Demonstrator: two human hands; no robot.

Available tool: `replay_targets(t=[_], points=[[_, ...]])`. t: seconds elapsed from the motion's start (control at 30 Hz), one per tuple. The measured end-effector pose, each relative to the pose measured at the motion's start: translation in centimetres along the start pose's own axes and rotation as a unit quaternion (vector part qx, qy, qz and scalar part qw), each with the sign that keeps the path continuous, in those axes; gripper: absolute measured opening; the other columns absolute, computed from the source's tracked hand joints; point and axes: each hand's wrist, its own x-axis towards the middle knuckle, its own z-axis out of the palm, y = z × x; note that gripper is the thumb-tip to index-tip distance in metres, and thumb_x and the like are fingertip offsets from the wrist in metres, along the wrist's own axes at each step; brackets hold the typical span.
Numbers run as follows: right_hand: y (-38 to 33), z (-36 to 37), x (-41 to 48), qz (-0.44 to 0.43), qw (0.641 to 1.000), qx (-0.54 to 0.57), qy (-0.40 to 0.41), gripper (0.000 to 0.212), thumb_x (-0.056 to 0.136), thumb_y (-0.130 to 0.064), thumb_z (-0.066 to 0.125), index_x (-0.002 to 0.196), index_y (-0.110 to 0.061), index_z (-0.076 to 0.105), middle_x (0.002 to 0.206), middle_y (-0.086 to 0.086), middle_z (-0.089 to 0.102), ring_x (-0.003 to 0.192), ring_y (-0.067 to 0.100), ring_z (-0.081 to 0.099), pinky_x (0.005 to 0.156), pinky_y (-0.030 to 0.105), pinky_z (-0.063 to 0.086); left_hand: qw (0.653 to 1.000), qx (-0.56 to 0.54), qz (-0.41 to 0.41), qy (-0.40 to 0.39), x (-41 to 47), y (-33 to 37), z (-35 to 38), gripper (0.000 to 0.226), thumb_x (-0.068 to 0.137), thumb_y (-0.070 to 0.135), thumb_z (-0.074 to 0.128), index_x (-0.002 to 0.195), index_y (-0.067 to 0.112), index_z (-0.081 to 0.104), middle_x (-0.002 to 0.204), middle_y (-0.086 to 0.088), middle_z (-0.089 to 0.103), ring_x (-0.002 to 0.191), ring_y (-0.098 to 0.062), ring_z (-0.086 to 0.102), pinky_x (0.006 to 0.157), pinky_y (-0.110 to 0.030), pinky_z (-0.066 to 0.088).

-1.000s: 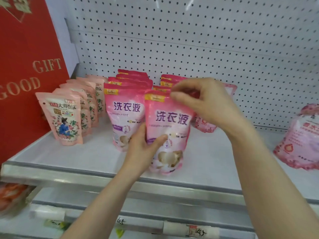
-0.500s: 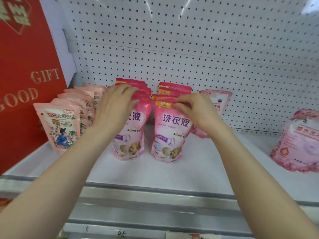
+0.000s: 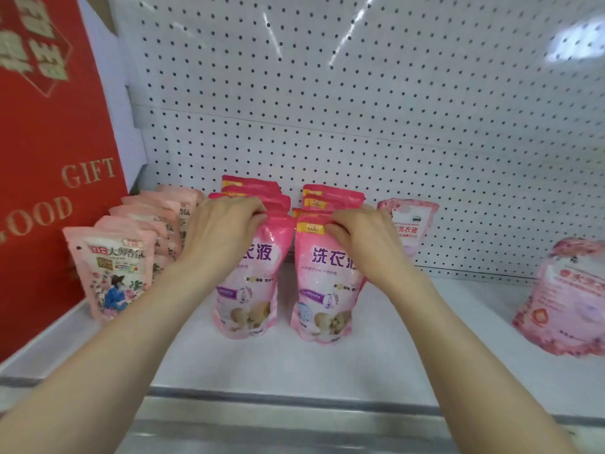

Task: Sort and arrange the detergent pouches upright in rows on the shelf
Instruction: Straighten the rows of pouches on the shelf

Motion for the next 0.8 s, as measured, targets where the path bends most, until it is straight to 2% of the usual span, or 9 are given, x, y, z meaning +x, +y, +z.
replay_targets(t=[0.1,0.17,0.23,0.3,0.33,0.47,0.57,0.7,0.8], points=[[0.7,-1.7,1.0,0.06,0.986,0.153,0.002,0.042,0.1,-0.043,0.048,0.068,-0.019,0.06,0.06,-0.004,0.058,0.061,0.02,0.053,0.065,0.034,0.042,1.0,-0.005,0.0,-0.014,0.2,-0.3,0.0,0.017,0.094,0.032,0.055,0.088,0.024,0.069,0.085,0.007,0.072,0.077,-0.023,0.066,0.068,-0.035,0.048],[2.1,-3.0,2.5,0.1,0.978,0.183,-0.003,0.027,0.099,-0.035,0.054,0.09,-0.019,0.074,0.083,-0.003,0.072,0.078,0.017,0.063,0.072,0.031,0.047,1.0,-0.012,0.002,-0.022,0.3,-0.5,0.0,0.018,0.094,0.034,0.054,0.089,0.026,0.069,0.085,0.009,0.071,0.077,-0.021,0.065,0.067,-0.035,0.049],[3.4,-3.8,3.9,0.12,0.976,0.156,-0.098,0.018,0.093,-0.026,0.065,0.108,-0.02,0.074,0.097,-0.009,0.07,0.09,0.01,0.063,0.083,0.025,0.046,1.0,-0.016,0.008,-0.025,0.5,-0.7,0.0,0.017,0.094,0.034,0.054,0.09,0.027,0.069,0.086,0.009,0.071,0.078,-0.02,0.066,0.067,-0.034,0.049],[4.4,-3.7,4.7,0.159,0.956,0.167,-0.183,0.016,0.086,-0.02,0.075,0.102,-0.019,0.076,0.093,-0.008,0.071,0.084,0.007,0.063,0.087,0.028,0.051,0.999,-0.022,0.009,-0.022,0.6,-0.8,-0.1,0.017,0.093,0.034,0.055,0.091,0.026,0.07,0.086,0.01,0.072,0.078,-0.02,0.066,0.066,-0.034,0.049],[4.7,-3.4,4.8,0.175,0.95,0.177,-0.19,0.012,0.083,-0.018,0.078,0.095,-0.018,0.077,0.089,-0.005,0.072,0.08,0.007,0.064,0.089,0.031,0.054,0.999,-0.025,0.01,-0.018,0.6,-0.8,-0.1,0.017,0.093,0.033,0.056,0.091,0.026,0.071,0.086,0.01,0.072,0.077,-0.019,0.067,0.065,-0.033,0.048],[5.6,-2.5,4.0,0.181,0.954,0.2,-0.13,0.008,0.081,-0.018,0.079,0.089,-0.019,0.079,0.086,-0.004,0.074,0.085,0.014,0.068,0.089,0.035,0.056,1.0,-0.023,0.011,-0.016,0.5,-0.8,-0.1,0.017,0.093,0.033,0.057,0.09,0.025,0.072,0.083,0.01,0.072,0.074,-0.018,0.066,0.062,-0.03,0.044],[5.8,-2.5,3.4,0.194,0.946,0.223,-0.131,0.011,0.081,-0.017,0.079,0.092,-0.018,0.079,0.086,-0.005,0.073,0.087,0.013,0.067,0.091,0.033,0.054,1.0,-0.023,0.011,-0.014,0.4,-0.7,-0.1,0.017,0.093,0.033,0.057,0.09,0.024,0.071,0.083,0.009,0.072,0.075,-0.02,0.066,0.063,-0.031,0.047],[5.4,-3.6,2.1,0.189,0.952,0.236,-0.044,0.011,0.09,-0.02,0.07,0.099,-0.021,0.077,0.091,-0.007,0.074,0.084,0.004,0.066,0.07,0.006,0.044,1.0,-0.023,0.008,-0.013,0.1,-0.5,-0.4,0.016,0.093,0.031,0.057,0.091,0.024,0.071,0.086,0.009,0.073,0.077,-0.021,0.067,0.063,-0.031,0.046],[4.1,-4.0,0.2,0.164,0.959,0.231,0.013,0.013,0.092,-0.025,0.067,0.098,-0.021,0.078,0.091,-0.011,0.074,0.083,0.001,0.065,0.069,0.005,0.045,0.999,-0.028,0.013,-0.019,-0.1,-0.4,-0.4,0.017,0.093,0.03,0.057,0.1,0.023,0.071,0.095,0.006,0.072,0.088,-0.022,0.066,0.071,-0.035,0.049]])
